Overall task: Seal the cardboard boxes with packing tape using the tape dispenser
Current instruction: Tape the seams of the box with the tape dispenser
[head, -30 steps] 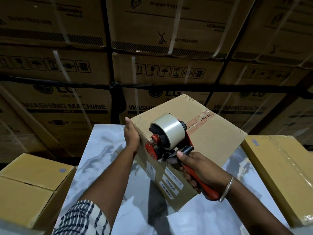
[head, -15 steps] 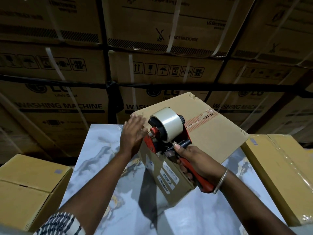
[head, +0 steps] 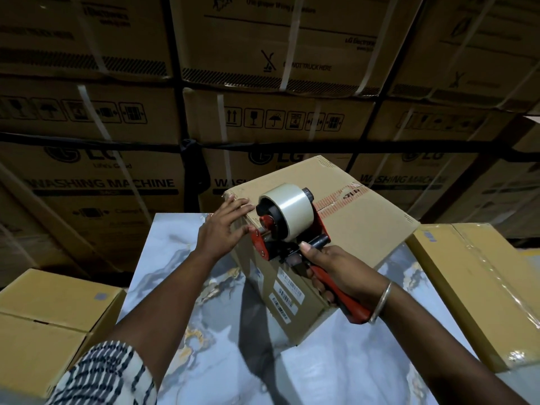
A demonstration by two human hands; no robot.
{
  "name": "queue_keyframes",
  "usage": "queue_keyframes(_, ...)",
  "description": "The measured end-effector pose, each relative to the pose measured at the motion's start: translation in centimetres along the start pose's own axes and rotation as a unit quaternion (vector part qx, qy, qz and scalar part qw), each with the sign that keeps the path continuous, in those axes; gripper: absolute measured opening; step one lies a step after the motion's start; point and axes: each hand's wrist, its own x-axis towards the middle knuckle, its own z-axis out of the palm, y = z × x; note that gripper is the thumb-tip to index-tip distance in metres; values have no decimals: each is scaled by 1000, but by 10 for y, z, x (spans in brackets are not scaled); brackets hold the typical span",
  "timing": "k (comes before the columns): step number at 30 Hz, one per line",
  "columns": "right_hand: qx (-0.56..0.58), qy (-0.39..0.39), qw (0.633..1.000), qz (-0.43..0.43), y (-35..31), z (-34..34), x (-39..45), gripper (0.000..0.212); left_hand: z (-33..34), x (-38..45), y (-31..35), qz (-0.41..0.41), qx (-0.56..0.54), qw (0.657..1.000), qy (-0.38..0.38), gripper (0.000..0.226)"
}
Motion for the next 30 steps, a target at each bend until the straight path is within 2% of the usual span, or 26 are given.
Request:
queue_keyframes(2,-10,1,1000,7,4,-4,-17,54,-2,-1,-1,-8,6,1000,-18,63)
queue_keyframes(7,-14,13,1000,23,16,-7,-42,56,-3,-1,14,-41,35,998,-38,50)
queue_keyframes(10,-14,21,1000,18,15,-5,-43,57,-5,-7,27,3,26,999,-29,50)
queue_keyframes(12,-16,27,999,16,15,-4,-42,56,-4,-15,34,45,-12,998,-49,55)
queue_keyframes(15,-18,27,999,13,15,-4,-41,56,1,-23,36,66,-48,994,-76,59)
queue_keyframes(18,-20,22,999,14,15,-5,-40,57,6,-19,31,56,-56,995,-61,46)
queue_keyframes(23,-22,14,1000,9,12,-9,-28,57,7,-9,28,56,-49,995,-69,39)
queue_keyframes(30,-37,26,999,9,-2,-14,-4,57,7,16,29,-22,22,993,-115,36)
